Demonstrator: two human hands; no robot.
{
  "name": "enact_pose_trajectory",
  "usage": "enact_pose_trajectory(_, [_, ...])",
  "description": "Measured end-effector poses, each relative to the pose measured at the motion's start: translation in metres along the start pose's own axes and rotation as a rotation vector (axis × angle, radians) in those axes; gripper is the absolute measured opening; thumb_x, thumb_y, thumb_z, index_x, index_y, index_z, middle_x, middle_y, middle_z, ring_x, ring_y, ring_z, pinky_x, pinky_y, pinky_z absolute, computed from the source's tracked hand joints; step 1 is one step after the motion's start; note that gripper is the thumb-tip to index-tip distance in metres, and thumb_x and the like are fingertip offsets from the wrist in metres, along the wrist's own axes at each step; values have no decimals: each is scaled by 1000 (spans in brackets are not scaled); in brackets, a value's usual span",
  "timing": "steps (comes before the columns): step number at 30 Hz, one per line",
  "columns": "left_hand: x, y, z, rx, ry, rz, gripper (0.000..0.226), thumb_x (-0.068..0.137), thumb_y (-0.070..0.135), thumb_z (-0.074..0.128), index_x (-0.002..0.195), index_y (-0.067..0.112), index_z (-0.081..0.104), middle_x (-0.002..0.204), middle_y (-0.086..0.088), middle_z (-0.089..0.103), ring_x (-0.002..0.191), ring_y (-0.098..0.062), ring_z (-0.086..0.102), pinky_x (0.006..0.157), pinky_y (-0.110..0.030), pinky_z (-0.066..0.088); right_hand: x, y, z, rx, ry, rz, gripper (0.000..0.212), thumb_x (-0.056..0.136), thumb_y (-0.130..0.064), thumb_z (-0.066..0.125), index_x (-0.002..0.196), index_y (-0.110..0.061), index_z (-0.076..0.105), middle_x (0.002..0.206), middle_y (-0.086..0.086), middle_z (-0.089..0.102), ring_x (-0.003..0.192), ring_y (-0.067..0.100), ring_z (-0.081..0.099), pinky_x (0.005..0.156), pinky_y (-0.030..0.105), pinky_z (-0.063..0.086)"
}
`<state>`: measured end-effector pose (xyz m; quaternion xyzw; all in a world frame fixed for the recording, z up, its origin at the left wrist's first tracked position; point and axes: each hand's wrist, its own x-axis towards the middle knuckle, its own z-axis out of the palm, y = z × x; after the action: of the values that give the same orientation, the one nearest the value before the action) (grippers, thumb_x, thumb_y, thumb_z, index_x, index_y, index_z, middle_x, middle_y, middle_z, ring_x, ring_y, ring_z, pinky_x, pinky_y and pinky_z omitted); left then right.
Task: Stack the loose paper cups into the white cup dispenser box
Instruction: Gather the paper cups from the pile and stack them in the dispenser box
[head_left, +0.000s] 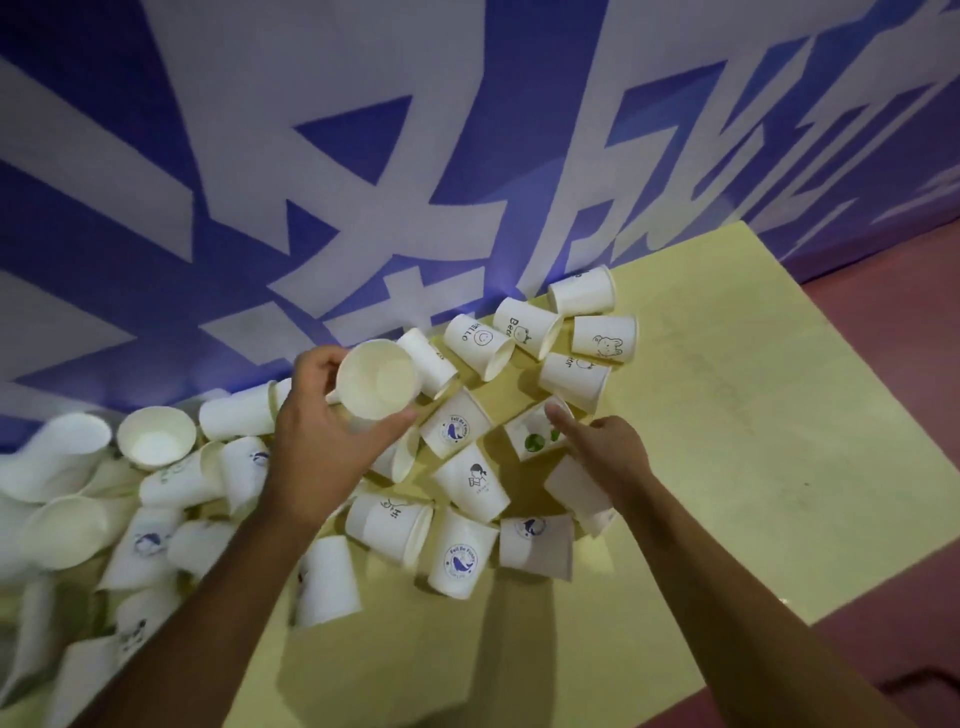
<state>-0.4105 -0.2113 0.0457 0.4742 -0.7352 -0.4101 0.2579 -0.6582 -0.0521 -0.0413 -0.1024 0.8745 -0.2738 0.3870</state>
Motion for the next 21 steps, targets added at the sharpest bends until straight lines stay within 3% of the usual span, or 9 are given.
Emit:
enact_pose_trajectory(2, [-21, -17, -16, -50, 39, -21, 76, 63, 36, 96, 122, 36, 48, 120, 11, 64, 112, -11, 60, 83, -7, 47, 3, -9, 11, 52, 4, 66, 76, 73, -87, 63, 94, -13, 63, 97, 7, 67, 92, 28, 66, 91, 47, 56])
enact_pose_trajectory(4, [-39, -33, -33, -71, 64, -11, 73, 60, 43, 93, 117, 44, 49, 116, 16, 66, 108, -7, 63, 88, -17, 51, 4, -17, 21, 88, 9, 65, 69, 78, -82, 62, 97, -16, 64, 106, 11, 69, 102, 34, 67, 98, 52, 54])
enact_pose_trajectory(7, [-61, -52, -62, -82, 94, -13, 74, 60, 45, 92, 121, 35, 51, 119, 10, 67, 110, -9, 63, 90, -23, 50, -3, -27, 32, 161, 41, 53, 59, 83, -69, 65, 112, -17, 69, 115, 13, 72, 105, 36, 68, 99, 54, 54])
enact_pose_trajectory(10, [-78, -61, -95, -58, 126, -58, 79, 59, 53, 89, 125, 32, 51, 122, 15, 64, 112, 3, 59, 87, -7, 45, -21, -37, 35, 124, 107, 46, 47, 89, -60, 64, 105, -15, 66, 111, 13, 71, 100, 34, 65, 98, 51, 53])
enact_pose_trajectory(12, [-89, -69, -119, -88, 139, -86, 78, 62, 58, 86, 128, 33, 51, 122, 23, 61, 114, 8, 57, 85, -2, 43, -46, -47, 36, 38, 160, 7, 55, 86, -67, 59, 97, -14, 70, 103, 12, 72, 95, 35, 64, 94, 50, 52])
enact_pose_trajectory(15, [-111, -90, -157, -136, 172, -67, 70, 79, 60, 82, 135, 34, 50, 128, 27, 59, 123, -4, 57, 94, -13, 48, -96, -66, 46, 16, 252, -171, 66, 74, -77, 56, 93, -16, 74, 90, 8, 75, 91, 35, 69, 87, 49, 54])
enact_pose_trajectory(18, [-136, -114, -197, -175, 228, -104, 75, 79, 67, 76, 141, 33, 48, 133, 23, 57, 126, -10, 56, 96, -19, 51, -156, -95, 80, -34, 265, -377, 69, 82, -78, 62, 122, -23, 67, 114, 7, 74, 103, 32, 68, 92, 53, 54])
enact_pose_trajectory(21, [-160, -138, -241, -209, 262, -115, 79, 77, 69, 77, 141, 32, 49, 132, 18, 60, 125, -13, 58, 94, -22, 53, -214, -124, 137, -14, 185, -533, 68, 88, -60, 72, 143, -26, 51, 139, 6, 61, 108, 24, 61, 94, 48, 50])
